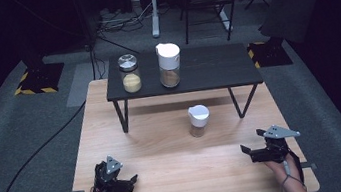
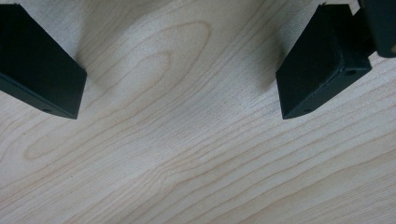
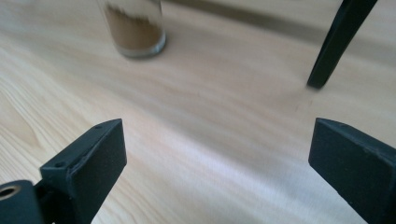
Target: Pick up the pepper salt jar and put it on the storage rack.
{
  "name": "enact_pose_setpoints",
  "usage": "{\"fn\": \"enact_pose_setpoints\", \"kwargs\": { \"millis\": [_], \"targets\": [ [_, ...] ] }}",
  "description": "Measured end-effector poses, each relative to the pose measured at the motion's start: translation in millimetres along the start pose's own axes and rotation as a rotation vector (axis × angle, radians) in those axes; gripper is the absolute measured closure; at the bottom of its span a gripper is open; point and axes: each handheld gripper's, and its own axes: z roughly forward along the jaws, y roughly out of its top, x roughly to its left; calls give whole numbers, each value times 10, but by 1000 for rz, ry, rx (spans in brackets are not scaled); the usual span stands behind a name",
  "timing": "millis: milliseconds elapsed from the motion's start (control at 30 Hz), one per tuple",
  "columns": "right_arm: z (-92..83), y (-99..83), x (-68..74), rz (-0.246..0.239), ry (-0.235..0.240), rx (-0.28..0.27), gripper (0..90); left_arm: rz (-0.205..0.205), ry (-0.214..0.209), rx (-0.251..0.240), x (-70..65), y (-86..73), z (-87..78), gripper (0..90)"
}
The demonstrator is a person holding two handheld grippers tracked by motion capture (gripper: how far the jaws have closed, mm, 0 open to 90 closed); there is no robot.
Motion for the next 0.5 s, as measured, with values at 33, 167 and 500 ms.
{"fn": "enact_pose_setpoints", "kwargs": {
  "millis": [33, 167, 500],
  "targets": [
    [24, -16, -2, 1, -2, 15, 38, 0, 0, 0, 0, 0, 0, 17],
    [109, -29, -21, 21, -4, 83, 35, -5, 4, 0, -5, 5, 4, 17],
    [212, -25, -20, 28, -22, 160, 16, -6, 5, 1, -2, 9, 8, 16]
  ]
}}
